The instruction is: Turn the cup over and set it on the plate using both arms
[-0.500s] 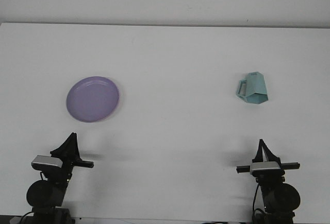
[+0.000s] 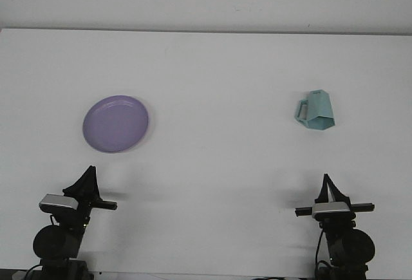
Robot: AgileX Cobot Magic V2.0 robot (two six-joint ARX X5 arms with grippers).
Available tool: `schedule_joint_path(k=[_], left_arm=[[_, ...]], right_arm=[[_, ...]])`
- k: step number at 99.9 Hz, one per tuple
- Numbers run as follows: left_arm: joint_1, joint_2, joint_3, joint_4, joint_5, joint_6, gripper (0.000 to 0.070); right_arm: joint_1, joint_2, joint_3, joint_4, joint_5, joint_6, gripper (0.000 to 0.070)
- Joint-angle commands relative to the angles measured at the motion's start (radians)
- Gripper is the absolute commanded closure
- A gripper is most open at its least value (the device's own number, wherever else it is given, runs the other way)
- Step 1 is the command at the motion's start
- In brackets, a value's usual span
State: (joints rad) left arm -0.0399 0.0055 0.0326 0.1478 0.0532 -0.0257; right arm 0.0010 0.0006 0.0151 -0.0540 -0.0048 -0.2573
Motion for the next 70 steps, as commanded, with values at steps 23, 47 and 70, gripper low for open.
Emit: schedule_joint_path(k=[23, 47, 70], left_arm=[[-0.001, -0.002, -0.018, 0.011, -0.002, -0.007, 0.0685], [-0.001, -0.002, -0.018, 0.011, -0.002, -0.046, 0.0686], [-0.001, -0.002, -0.018, 0.014, -0.002, -0.048, 0.0686]], right_arm=[[0.001, 0.000, -0.002, 0.010, 0.001, 0.002, 0.0700], [0.002, 0.000, -0.002, 0.010, -0.060, 0.211, 0.0700], [0.002, 0.000, -0.002, 0.011, -0.059, 0.422, 0.0700]])
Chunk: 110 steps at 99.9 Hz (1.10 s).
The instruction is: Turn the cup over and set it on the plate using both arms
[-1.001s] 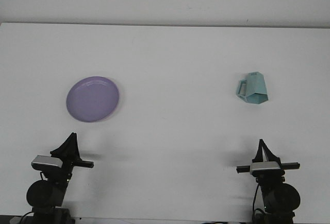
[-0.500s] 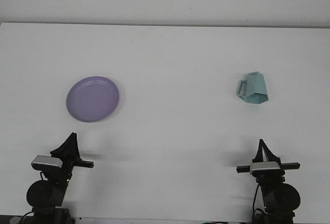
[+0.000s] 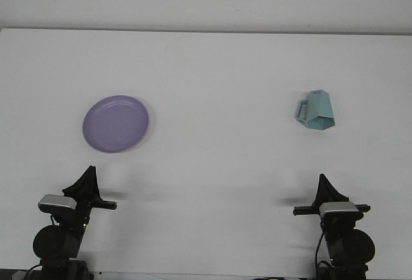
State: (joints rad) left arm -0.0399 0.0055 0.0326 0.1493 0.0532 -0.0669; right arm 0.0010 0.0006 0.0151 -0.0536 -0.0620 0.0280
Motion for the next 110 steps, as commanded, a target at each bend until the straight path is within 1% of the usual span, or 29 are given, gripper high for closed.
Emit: schedule_joint_path(k=[1, 2, 8, 13, 17, 26, 34, 37, 46, 57, 67, 75, 78, 81, 84, 92, 96, 102, 110], left_arm=[[-0.001, -0.002, -0.018, 0.013, -0.002, -0.007, 0.0686], [-0.001, -0.002, -0.018, 0.012, -0.002, -0.009, 0.0686], [-0.001, -0.002, -0.018, 0.011, -0.002, -0.029, 0.0687], [-0.001, -0.002, -0.018, 0.010, -0.002, -0.042, 0.0688], [-0.001, -0.002, -0.018, 0.010, -0.002, -0.044, 0.0688], [-0.001, -0.002, -0.018, 0.010, -0.002, -0.044, 0.0688], [-0.001, -0.002, -0.018, 0.009, -0.002, -0.044, 0.0688], [-0.001, -0.002, -0.018, 0.009, -0.002, -0.045, 0.0688], [0.000, -0.002, -0.018, 0.008, -0.002, -0.052, 0.0688], [-0.001, -0.002, -0.018, 0.009, -0.002, -0.052, 0.0688], [0.000, -0.002, -0.018, 0.009, -0.002, -0.051, 0.0688], [0.000, -0.002, -0.018, 0.009, -0.002, -0.051, 0.0688], [0.000, -0.002, -0.018, 0.009, -0.002, -0.051, 0.0688], [0.000, -0.002, -0.018, 0.009, -0.002, -0.051, 0.0688], [-0.001, -0.002, -0.018, 0.009, -0.002, -0.051, 0.0688], [-0.001, -0.002, -0.018, 0.008, -0.002, -0.052, 0.0688], [-0.001, -0.002, -0.018, 0.008, -0.002, -0.052, 0.0688], [-0.001, -0.002, -0.018, 0.008, -0.002, -0.052, 0.0688], [-0.001, -0.002, -0.018, 0.009, -0.002, -0.052, 0.0688]], right_arm=[[0.002, 0.000, -0.002, 0.014, -0.002, 0.152, 0.0700], [0.002, 0.000, -0.002, 0.020, -0.002, 0.172, 0.0700], [0.002, 0.000, 0.000, 0.053, -0.007, 0.222, 0.0700], [0.002, 0.000, 0.014, 0.079, -0.031, 0.230, 0.0700], [0.002, 0.000, 0.038, 0.084, -0.033, 0.229, 0.0700], [0.002, 0.019, 0.114, 0.083, 0.016, 0.209, 0.0700], [0.000, 0.074, 0.205, 0.071, 0.072, 0.197, 0.0700], [0.000, 0.098, 0.236, 0.066, 0.082, 0.186, 0.0700], [0.000, 0.217, 0.351, 0.032, 0.091, 0.114, 0.0700], [-0.001, 0.403, 0.470, 0.016, 0.101, -0.023, 0.0700], [-0.002, 0.558, 0.523, 0.036, 0.150, -0.145, 0.0700], [-0.011, 0.671, 0.526, 0.091, 0.148, -0.226, 0.0692], [-0.016, 0.711, 0.526, 0.110, 0.144, -0.253, 0.0672], [-0.022, 0.750, 0.526, 0.124, 0.141, -0.276, 0.0629], [-0.027, 0.786, 0.526, 0.130, 0.140, -0.288, 0.0562], [-0.042, 0.884, 0.525, 0.177, 0.112, -0.291, 0.0342], [-0.052, 0.934, 0.525, 0.205, 0.110, -0.291, 0.0268], [-0.070, 1.011, 0.525, 0.252, 0.110, -0.291, 0.0228], [-0.100, 1.112, 0.525, 0.314, 0.099, -0.311, 0.0216]])
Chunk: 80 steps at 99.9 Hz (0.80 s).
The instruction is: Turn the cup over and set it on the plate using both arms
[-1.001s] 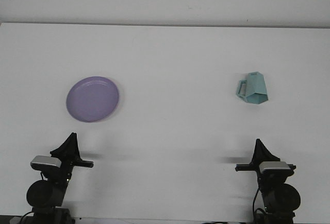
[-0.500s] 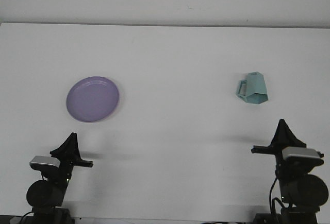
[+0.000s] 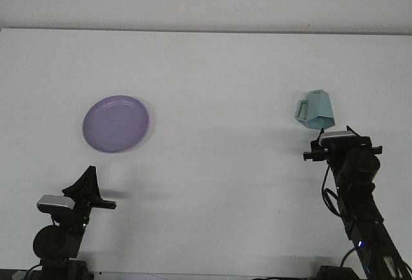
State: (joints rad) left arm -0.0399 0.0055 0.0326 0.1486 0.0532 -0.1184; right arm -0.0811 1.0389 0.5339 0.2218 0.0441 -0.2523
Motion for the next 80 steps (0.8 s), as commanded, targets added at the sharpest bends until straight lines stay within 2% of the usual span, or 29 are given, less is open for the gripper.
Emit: schedule_joint_path(k=[1, 8, 21, 52, 63, 80], left_arm=[[-0.001, -0.002, -0.018, 0.010, -0.002, 0.000, 0.0688], [-0.001, -0.002, -0.018, 0.010, -0.002, 0.000, 0.0688], [-0.001, -0.002, -0.018, 0.010, -0.002, 0.000, 0.0688], [-0.001, -0.002, -0.018, 0.010, -0.002, 0.000, 0.0688], [-0.001, -0.002, -0.018, 0.010, -0.002, 0.000, 0.0688], [-0.001, -0.002, -0.018, 0.010, -0.002, 0.000, 0.0688]], right_arm=[[-0.022, 0.087, 0.006, 0.050, -0.011, -0.035, 0.0216], [-0.051, 0.176, 0.006, 0.124, -0.034, -0.058, 0.0206], [-0.095, 0.318, 0.006, 0.260, -0.048, -0.066, 0.0140], [-0.142, 0.562, 0.017, 0.625, -0.101, -0.093, 0.0140], [-0.150, 0.654, 0.060, 0.661, -0.126, -0.093, 0.0140], [-0.151, 0.773, 0.162, 0.660, -0.126, -0.097, 0.0140]])
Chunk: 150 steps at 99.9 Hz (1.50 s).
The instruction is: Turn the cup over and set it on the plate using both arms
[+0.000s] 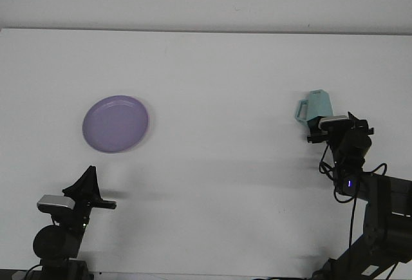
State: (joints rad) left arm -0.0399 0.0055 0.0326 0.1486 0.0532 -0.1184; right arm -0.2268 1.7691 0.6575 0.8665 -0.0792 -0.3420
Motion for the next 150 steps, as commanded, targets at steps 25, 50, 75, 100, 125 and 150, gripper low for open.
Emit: schedule_joint_path(k=[25, 50, 75, 100, 125, 150], left_arm=[[-0.001, -0.002, -0.018, 0.010, -0.002, 0.000, 0.0688], [-0.001, -0.002, -0.018, 0.009, -0.002, 0.000, 0.0688], [-0.001, -0.002, -0.018, 0.010, -0.002, 0.000, 0.0688], [-0.001, -0.002, -0.018, 0.011, -0.002, 0.000, 0.0688], [-0.001, -0.002, -0.018, 0.010, -0.002, -0.007, 0.0688], [-0.001, -0.002, -0.018, 0.009, -0.002, -0.007, 0.0688]], right_arm=[[-0.012, 0.151, 0.156, 0.015, -0.004, -0.042, 0.0144], [-0.015, 0.176, 0.186, 0.014, -0.056, -0.042, 0.0540], [-0.015, 0.161, 0.186, 0.011, -0.060, 0.013, 0.0691], [-0.004, -0.009, 0.186, -0.176, -0.060, 0.138, 0.0691], [0.045, -0.339, 0.186, -0.600, -0.160, 0.333, 0.0692], [0.219, -0.654, 0.246, -1.160, -0.187, 0.402, 0.0694]])
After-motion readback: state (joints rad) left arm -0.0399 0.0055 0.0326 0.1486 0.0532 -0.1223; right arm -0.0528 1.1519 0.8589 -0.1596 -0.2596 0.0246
